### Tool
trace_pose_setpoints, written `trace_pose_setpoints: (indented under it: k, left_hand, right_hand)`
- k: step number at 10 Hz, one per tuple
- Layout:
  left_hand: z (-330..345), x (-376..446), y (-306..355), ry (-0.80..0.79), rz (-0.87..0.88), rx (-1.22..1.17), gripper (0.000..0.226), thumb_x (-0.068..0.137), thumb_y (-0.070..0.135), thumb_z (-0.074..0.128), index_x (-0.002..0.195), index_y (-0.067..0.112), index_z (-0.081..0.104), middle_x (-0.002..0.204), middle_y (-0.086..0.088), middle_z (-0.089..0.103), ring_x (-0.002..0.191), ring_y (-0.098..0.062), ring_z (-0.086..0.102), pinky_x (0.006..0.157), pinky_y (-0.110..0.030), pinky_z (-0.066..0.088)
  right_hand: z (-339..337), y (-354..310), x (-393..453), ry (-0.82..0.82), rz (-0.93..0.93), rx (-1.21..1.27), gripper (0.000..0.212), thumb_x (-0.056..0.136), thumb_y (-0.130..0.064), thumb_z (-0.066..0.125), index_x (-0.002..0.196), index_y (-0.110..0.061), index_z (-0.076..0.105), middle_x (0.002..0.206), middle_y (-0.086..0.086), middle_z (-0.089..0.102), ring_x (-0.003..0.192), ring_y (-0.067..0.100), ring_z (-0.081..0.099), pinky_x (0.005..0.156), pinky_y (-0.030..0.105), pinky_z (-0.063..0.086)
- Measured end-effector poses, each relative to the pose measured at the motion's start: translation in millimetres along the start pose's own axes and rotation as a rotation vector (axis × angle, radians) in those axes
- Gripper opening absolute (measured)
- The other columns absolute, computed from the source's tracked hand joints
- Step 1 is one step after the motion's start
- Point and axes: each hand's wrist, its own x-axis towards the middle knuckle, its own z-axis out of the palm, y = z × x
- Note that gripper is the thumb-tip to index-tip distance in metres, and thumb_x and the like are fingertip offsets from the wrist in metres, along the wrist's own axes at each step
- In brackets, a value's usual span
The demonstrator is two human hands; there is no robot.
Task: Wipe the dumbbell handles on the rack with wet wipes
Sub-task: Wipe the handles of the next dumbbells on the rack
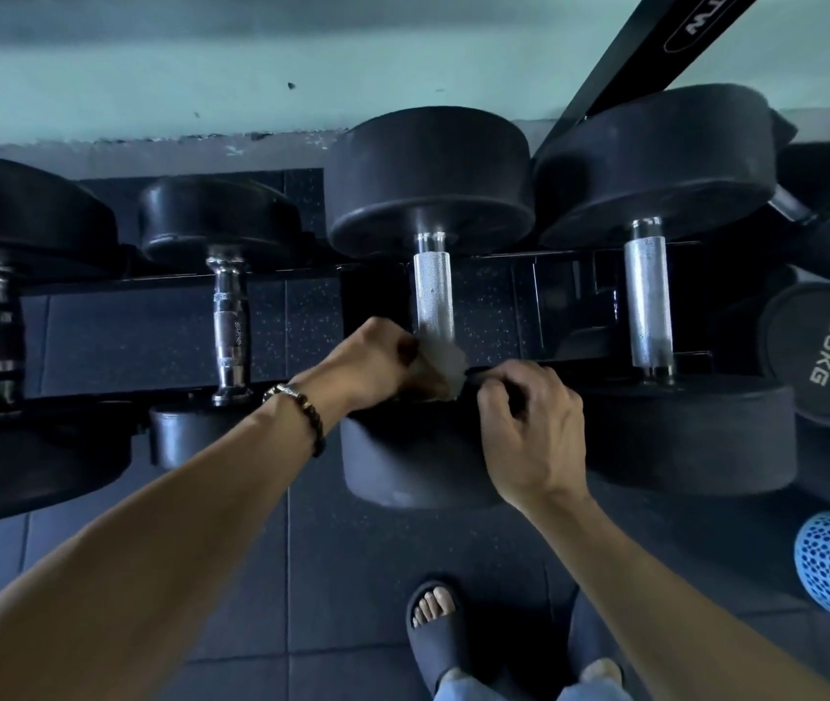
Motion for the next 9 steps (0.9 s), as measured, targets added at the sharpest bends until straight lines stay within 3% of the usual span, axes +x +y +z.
trace_pose_setpoints:
  k: [1,2,3,4,5,6,7,8,9]
  left_hand:
    - [0,9,15,0.186,0.051,-0.12,0.025,0.078,0.013,0.082,0.096,-0.002,0.072,0.093,-0.013,0.074,0.087,-0.018,0.071,0.08,-0.024,0.055]
    - [-1,12,12,0.194,0.035,-0.158,0.023,0.082,0.001,0.073,0.102,-0.011,0.067,0.096,-0.018,0.069,0.102,-0.027,0.067,0.091,-0.03,0.053]
    - [-2,2,0,0.056,-0.008,0.177,0.024,0.084,0.011,0.074,0.104,-0.002,0.07,0.105,-0.021,0.07,0.104,-0.035,0.064,0.09,-0.038,0.049]
    - [-3,6,5,0.091,0.034,0.06,0.025,0.079,0.015,0.08,0.098,0.002,0.072,0.089,-0.012,0.072,0.087,-0.03,0.067,0.077,-0.03,0.053]
    - [-9,14,17,0.195,0.042,-0.459,0.018,0.078,0.008,0.08,0.094,0.006,0.074,0.081,0.0,0.073,0.078,-0.015,0.069,0.067,-0.021,0.055]
    - [-8,13,7,0.135,0.031,-0.275,0.015,0.08,0.014,0.08,0.093,0.01,0.074,0.082,0.001,0.072,0.078,-0.013,0.067,0.077,-0.029,0.057]
    - [-4,-6,2,0.003,-0.038,-0.089,0.011,0.082,0.018,0.079,0.083,0.008,0.072,0.076,-0.001,0.067,0.066,-0.009,0.062,0.061,-0.016,0.052]
    - [-3,1,14,0.201,-0.031,-0.393,0.018,0.091,0.017,0.069,0.076,0.008,0.068,0.06,-0.001,0.066,0.046,-0.005,0.059,0.046,-0.018,0.049]
    - [-6,14,23,0.314,-0.053,-0.611,0.024,0.095,0.02,0.065,0.074,0.008,0.069,0.055,-0.003,0.063,0.042,-0.012,0.054,0.039,-0.02,0.043]
  right_hand:
    - [0,1,-1,0.007,0.004,0.001,0.04,0.081,-0.035,0.037,0.072,-0.01,0.067,0.072,-0.008,0.066,0.073,0.014,0.059,0.067,0.029,0.046]
    - [0,1,-1,-0.008,0.016,-0.007,0.037,0.083,-0.032,0.04,0.073,-0.009,0.068,0.073,-0.004,0.068,0.075,0.017,0.059,0.069,0.036,0.049]
    - [0,-1,0,0.001,0.004,0.001,0.036,0.082,-0.032,0.04,0.072,-0.01,0.067,0.072,-0.008,0.065,0.074,0.015,0.059,0.071,0.036,0.05]
    - [0,-2,0,0.007,0.011,0.001,0.038,0.081,-0.034,0.038,0.072,-0.011,0.067,0.073,-0.008,0.066,0.075,0.015,0.059,0.07,0.036,0.049]
    - [1,1,-1,0.02,0.014,0.02,0.04,0.081,-0.035,0.037,0.072,-0.011,0.068,0.075,-0.006,0.069,0.078,0.015,0.06,0.07,0.034,0.048]
    - [1,1,0,0.004,0.003,-0.003,0.039,0.082,-0.034,0.038,0.071,-0.01,0.066,0.073,-0.004,0.068,0.073,0.016,0.059,0.071,0.035,0.049]
    - [1,-1,1,0.009,0.0,-0.007,0.039,0.082,-0.035,0.038,0.072,-0.01,0.067,0.073,-0.005,0.068,0.073,0.016,0.059,0.073,0.039,0.05]
    - [0,-1,-1,0.003,0.021,0.009,0.04,0.081,-0.036,0.038,0.072,-0.012,0.068,0.073,-0.007,0.068,0.076,0.014,0.059,0.073,0.038,0.051]
    - [1,0,-1,-0.003,0.019,0.02,0.037,0.083,-0.033,0.04,0.072,-0.011,0.068,0.073,-0.006,0.068,0.076,0.015,0.06,0.071,0.038,0.051]
